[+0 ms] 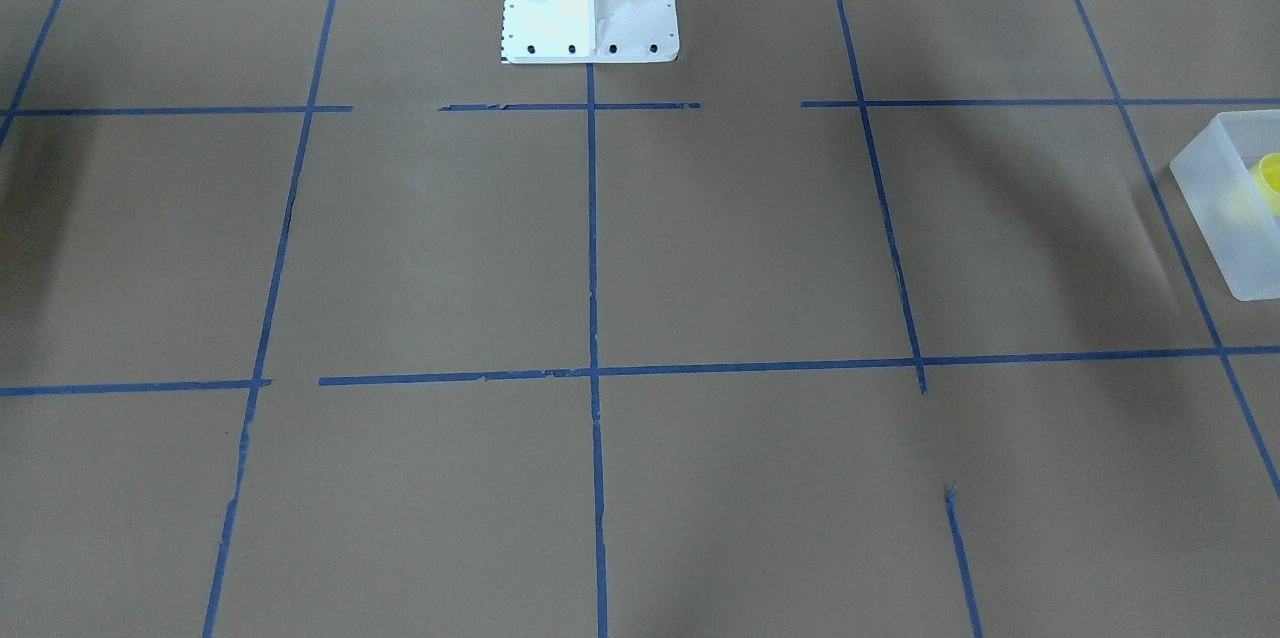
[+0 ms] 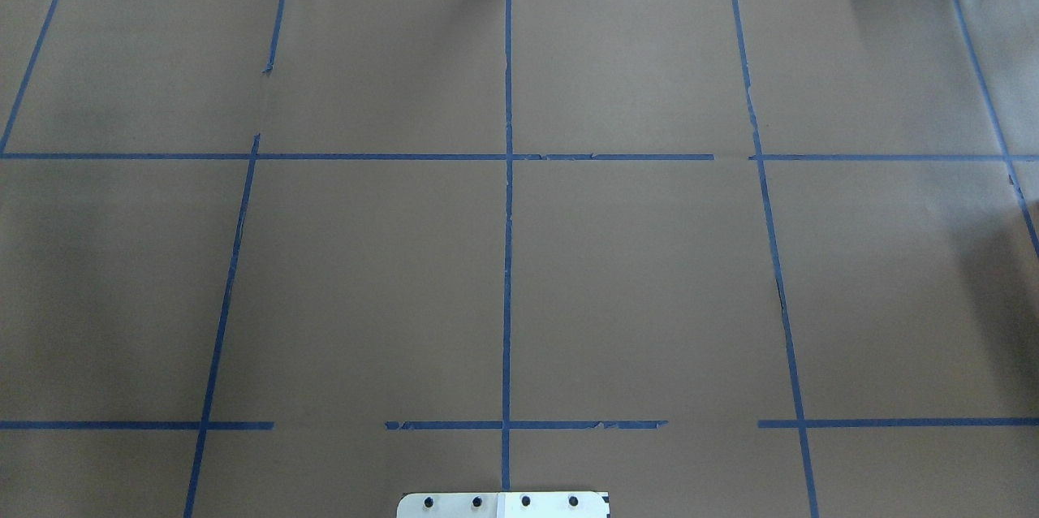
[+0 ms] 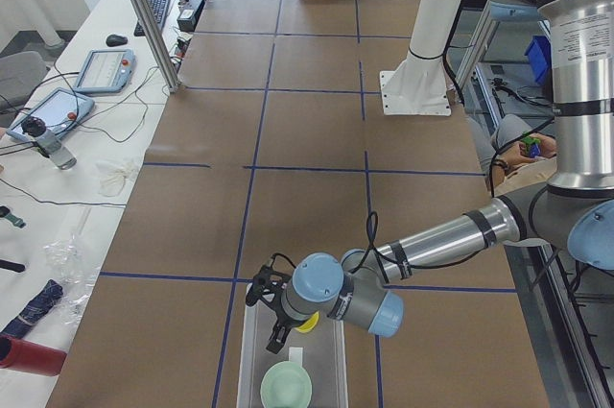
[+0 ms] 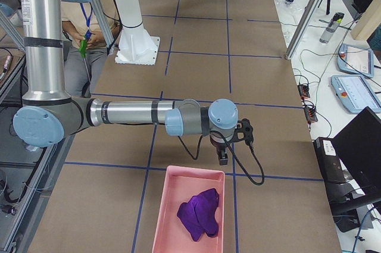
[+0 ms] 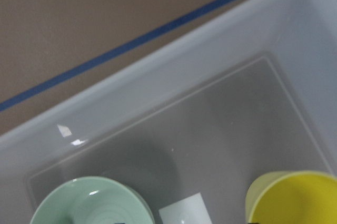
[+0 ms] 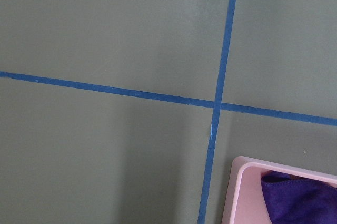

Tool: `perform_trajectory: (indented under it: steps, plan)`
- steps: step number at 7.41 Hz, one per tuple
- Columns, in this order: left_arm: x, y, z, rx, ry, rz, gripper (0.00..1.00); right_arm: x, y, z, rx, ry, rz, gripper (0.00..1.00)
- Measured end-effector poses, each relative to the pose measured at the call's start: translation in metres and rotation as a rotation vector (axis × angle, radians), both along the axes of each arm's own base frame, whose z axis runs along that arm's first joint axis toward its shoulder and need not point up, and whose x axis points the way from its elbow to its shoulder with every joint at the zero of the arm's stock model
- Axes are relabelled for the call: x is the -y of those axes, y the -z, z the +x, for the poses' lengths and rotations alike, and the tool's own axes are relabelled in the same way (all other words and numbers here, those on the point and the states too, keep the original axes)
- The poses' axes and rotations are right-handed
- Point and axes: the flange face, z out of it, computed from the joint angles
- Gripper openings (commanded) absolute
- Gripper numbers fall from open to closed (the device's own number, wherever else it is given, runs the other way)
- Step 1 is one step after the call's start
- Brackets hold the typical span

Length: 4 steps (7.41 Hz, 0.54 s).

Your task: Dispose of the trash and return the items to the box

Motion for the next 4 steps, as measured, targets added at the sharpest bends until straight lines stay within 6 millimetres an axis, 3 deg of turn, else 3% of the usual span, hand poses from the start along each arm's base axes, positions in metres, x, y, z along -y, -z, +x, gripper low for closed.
perform_trajectory:
  steps: [2,3,4]
  plan:
    - [0.005,0.100,0.024,-0.096,0.034,-0.103,1.00,-0.003,0.025,0.001,-0.013,-0.018,0.029,1.00]
    - [-0.004,0.146,0.037,-0.114,0.027,-0.144,1.00,-0.002,0.033,0.002,-0.023,-0.031,0.032,1.00]
    - [-0.025,0.180,0.041,-0.123,0.024,-0.158,1.00,-0.001,0.034,0.003,-0.036,-0.038,0.030,1.00]
